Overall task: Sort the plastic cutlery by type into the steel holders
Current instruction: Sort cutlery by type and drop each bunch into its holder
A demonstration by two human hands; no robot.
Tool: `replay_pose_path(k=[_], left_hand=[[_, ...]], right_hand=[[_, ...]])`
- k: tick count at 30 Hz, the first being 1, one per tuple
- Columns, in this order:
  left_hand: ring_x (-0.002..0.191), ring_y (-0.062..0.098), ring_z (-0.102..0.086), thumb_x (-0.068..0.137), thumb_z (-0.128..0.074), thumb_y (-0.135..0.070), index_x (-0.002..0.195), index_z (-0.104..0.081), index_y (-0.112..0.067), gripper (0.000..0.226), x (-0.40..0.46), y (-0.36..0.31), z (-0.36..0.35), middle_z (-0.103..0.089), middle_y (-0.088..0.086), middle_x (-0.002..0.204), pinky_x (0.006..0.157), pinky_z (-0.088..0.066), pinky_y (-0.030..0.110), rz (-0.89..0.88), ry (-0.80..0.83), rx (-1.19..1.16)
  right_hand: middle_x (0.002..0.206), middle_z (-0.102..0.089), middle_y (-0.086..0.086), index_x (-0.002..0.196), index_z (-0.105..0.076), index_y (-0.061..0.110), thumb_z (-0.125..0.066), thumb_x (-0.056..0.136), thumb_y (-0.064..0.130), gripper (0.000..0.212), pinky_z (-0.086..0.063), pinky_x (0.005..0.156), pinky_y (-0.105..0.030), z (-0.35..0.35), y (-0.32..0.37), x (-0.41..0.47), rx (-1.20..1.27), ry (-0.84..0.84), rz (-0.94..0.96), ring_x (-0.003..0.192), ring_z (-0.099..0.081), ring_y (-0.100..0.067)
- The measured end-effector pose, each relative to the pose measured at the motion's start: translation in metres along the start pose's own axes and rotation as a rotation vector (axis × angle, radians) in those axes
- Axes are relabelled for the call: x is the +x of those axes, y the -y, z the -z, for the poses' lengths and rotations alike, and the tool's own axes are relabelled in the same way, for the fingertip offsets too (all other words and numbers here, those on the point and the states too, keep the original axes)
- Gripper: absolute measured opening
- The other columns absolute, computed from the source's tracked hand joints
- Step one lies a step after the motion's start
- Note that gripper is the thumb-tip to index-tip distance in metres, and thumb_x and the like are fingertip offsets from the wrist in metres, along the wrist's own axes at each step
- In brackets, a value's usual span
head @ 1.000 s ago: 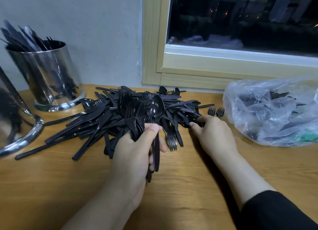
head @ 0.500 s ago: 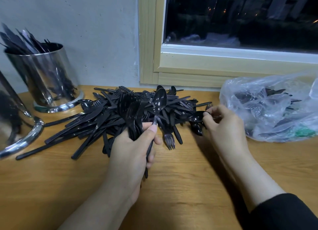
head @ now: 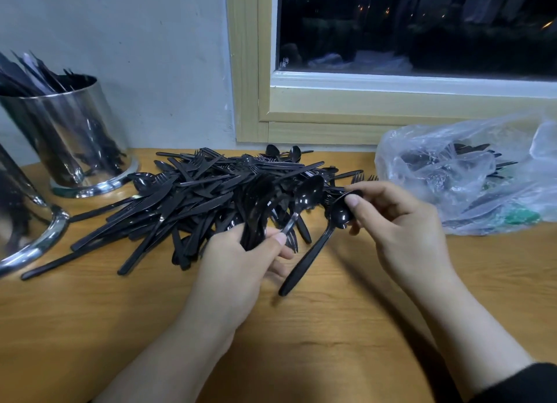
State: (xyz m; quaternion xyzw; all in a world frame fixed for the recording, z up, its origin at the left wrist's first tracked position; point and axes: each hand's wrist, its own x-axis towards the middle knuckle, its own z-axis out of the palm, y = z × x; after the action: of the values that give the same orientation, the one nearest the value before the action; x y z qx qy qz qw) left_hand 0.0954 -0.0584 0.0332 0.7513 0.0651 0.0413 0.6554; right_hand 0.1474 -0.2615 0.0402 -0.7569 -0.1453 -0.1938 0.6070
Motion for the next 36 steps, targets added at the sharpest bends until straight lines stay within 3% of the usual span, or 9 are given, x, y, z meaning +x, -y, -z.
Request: replay_pose_path(k=[5,8,12,16,21,23,27,31,36], left_hand=[[0.052,0.016,-0.063,0.1,-0.06,-0.018,0.089,-0.076,-0.018,0.019,-0.008,-0.007,-0.004,-0.078,0.003,0.08,0.045,-0.04,0.022,0.023,0.127,-0.009],[0.051,0.014,-0.056,0.101,-0.06,-0.021,0.095,-0.074,-0.021,0.015,-0.009,-0.006,-0.005,-0.078,0.0,0.083,0.047,-0.039,0.029,0.035,0.156,0.002],[0.052,0.012,-0.05,0.102,-0.058,-0.03,0.091,-0.074,-0.015,0.024,-0.01,-0.007,-0.004,-0.076,-0.002,0.075,0.047,-0.039,0.026,0.058,0.237,-0.02],[0.054,0.012,-0.051,0.099,-0.061,-0.03,0.094,-0.073,-0.021,0.015,-0.011,-0.007,-0.005,-0.075,0.001,0.078,0.047,-0.04,0.028,0.044,0.283,-0.014],[0.051,0.014,-0.056,0.102,-0.059,-0.022,0.093,-0.073,-0.026,0.017,-0.005,-0.001,-0.004,-0.073,0.001,0.075,0.046,-0.041,0.022,-0.008,0.092,-0.004],[0.05,0.017,-0.056,0.102,-0.059,-0.02,0.085,-0.073,-0.028,0.023,-0.001,0.0,-0.001,-0.072,0.003,0.072,0.044,-0.04,0.024,-0.026,-0.025,-0.028],[0.049,0.016,-0.048,0.102,-0.058,-0.019,0.079,-0.072,-0.022,0.027,0.001,-0.001,0.001,-0.068,0.009,0.067,0.044,-0.04,0.028,-0.03,-0.126,-0.068],[0.048,0.014,-0.045,0.102,-0.058,-0.018,0.08,-0.07,-0.014,0.025,0.0,-0.002,0.001,-0.06,-0.002,0.056,0.044,-0.039,0.025,-0.029,-0.116,-0.076],[0.046,0.011,-0.043,0.103,-0.057,-0.018,0.082,-0.069,-0.011,0.025,-0.001,-0.002,0.001,-0.057,-0.008,0.052,0.044,-0.039,0.022,-0.045,-0.119,-0.082]], right_hand=[[0.073,-0.068,-0.002,0.096,-0.072,0.016,-0.068,0.093,0.012,0.006,-0.051,0.064,-0.024,-0.006,-0.006,0.0,-0.013,-0.029,0.026,0.06,-0.061,-0.014],[0.079,-0.07,0.0,0.095,-0.071,0.021,-0.068,0.094,0.015,0.006,-0.054,0.066,-0.037,-0.006,-0.008,0.002,-0.028,-0.055,0.031,0.061,-0.064,-0.016],[0.081,-0.07,-0.004,0.095,-0.07,0.028,-0.069,0.089,0.03,0.006,-0.055,0.072,-0.054,-0.011,-0.011,0.001,-0.024,-0.069,0.015,0.069,-0.065,-0.032],[0.078,-0.069,-0.003,0.096,-0.071,0.027,-0.07,0.089,0.03,0.008,-0.057,0.07,-0.049,-0.015,-0.014,0.001,-0.047,-0.087,0.01,0.067,-0.067,-0.029],[0.085,-0.073,0.01,0.096,-0.071,0.03,-0.065,0.096,0.024,0.009,-0.045,0.07,-0.019,-0.002,-0.029,0.011,-0.288,-0.099,-0.02,0.074,-0.063,-0.005],[0.101,-0.072,0.007,0.105,-0.074,0.023,-0.066,0.095,0.021,0.013,-0.041,0.081,-0.02,0.004,-0.04,0.019,-0.574,-0.02,0.0,0.09,-0.062,-0.01],[0.12,-0.064,-0.001,0.124,-0.07,0.017,-0.066,0.094,0.03,0.033,-0.045,0.095,-0.04,-0.004,-0.054,0.023,-0.929,0.19,0.007,0.108,-0.053,-0.028],[0.123,-0.059,0.001,0.135,-0.06,0.028,-0.062,0.094,0.045,0.044,-0.044,0.093,-0.043,-0.01,-0.049,0.02,-1.032,0.282,-0.077,0.113,-0.048,-0.026],[0.107,-0.06,0.004,0.119,-0.064,0.028,-0.069,0.088,0.047,0.036,-0.047,0.092,-0.041,-0.012,-0.039,0.018,-0.986,0.275,-0.1,0.107,-0.054,-0.023]])
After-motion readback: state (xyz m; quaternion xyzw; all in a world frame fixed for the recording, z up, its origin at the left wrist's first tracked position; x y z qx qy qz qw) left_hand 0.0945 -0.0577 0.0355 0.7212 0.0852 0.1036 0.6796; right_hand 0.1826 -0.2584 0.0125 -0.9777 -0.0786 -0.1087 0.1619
